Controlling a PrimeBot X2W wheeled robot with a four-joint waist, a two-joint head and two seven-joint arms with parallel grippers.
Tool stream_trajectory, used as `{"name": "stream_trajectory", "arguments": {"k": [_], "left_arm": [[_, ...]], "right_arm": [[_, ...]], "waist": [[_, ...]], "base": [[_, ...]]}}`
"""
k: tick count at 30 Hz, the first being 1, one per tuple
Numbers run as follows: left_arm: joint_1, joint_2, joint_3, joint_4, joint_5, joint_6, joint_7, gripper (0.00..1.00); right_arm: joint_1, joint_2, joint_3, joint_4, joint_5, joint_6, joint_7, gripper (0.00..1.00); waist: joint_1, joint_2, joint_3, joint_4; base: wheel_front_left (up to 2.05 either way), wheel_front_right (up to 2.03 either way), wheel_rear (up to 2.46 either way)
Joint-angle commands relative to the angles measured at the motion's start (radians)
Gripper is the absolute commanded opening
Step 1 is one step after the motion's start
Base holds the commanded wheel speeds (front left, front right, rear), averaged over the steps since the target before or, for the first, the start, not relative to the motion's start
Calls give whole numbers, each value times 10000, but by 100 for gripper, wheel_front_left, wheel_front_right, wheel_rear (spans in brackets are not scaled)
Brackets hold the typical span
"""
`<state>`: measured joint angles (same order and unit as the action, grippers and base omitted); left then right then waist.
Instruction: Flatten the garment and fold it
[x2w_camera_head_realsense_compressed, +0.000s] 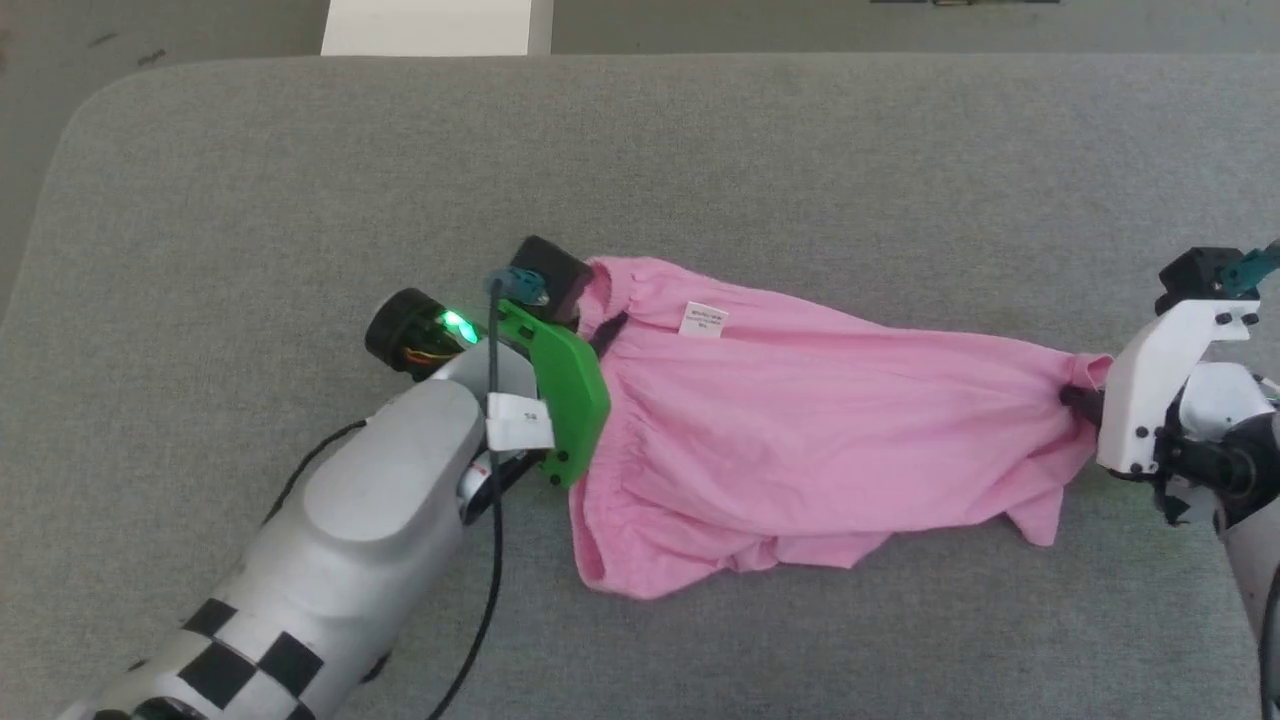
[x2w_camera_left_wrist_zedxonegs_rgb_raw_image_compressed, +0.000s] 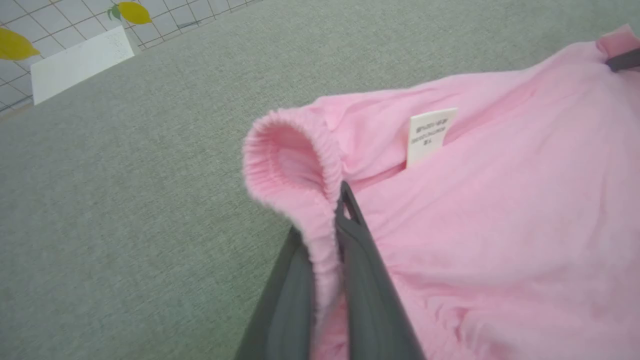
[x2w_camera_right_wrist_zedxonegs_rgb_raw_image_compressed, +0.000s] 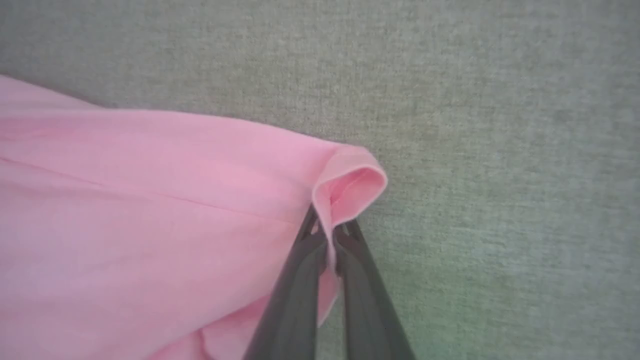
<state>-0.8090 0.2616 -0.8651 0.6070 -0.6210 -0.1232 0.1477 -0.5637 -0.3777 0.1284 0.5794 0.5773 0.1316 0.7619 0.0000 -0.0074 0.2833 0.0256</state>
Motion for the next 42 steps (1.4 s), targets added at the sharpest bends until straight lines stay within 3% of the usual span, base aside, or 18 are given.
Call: {"name": "stream_trajectory", "arguments": {"k": [1, 10, 15, 21, 30, 36, 42], "left_arm": [[48, 172, 135, -163, -151, 93, -143, 0], [-792, 939, 1001, -1137, -437, 416, -234, 0], [-1926, 1245, 1603, -1077, -626, 513, -50, 0], [-3824, 1119, 1994, -92, -455, 521, -210, 0], [-6502, 986, 2662, 1683, -33, 718, -1861, 0], [-6918, 756, 2764, 2747, 5, 639, -2914, 0], [-6289, 402, 2805, 3861, -266, 371, -3646, 0]], "right_arm": [[233, 290, 212, 3, 110, -9, -255, 0], [-1060, -344, -177, -1214, -436, -9, -1916, 0], [-2288, -242, -345, -1253, -826, -9, -2335, 0], [-4345, 106, -669, -807, -1561, -9, -3154, 0], [-7417, 948, -730, 275, -2947, -9, -5223, 0], [-8200, 1572, -144, 1190, -3184, -9, -6383, 0], [-7891, 1960, 730, 2293, -2763, -9, -6982, 0]], "waist": [[0, 74, -212, -93], [0, 74, -1163, -131], [0, 74, -1200, -182], [0, 74, -390, -207], [0, 74, 1353, -608], [0, 74, 2045, -722], [0, 74, 2192, -694]], "base": [[0, 0, 0], [0, 0, 0], [0, 0, 0], [0, 0, 0], [0, 0, 0], [0, 0, 0], [0, 0, 0]]}}
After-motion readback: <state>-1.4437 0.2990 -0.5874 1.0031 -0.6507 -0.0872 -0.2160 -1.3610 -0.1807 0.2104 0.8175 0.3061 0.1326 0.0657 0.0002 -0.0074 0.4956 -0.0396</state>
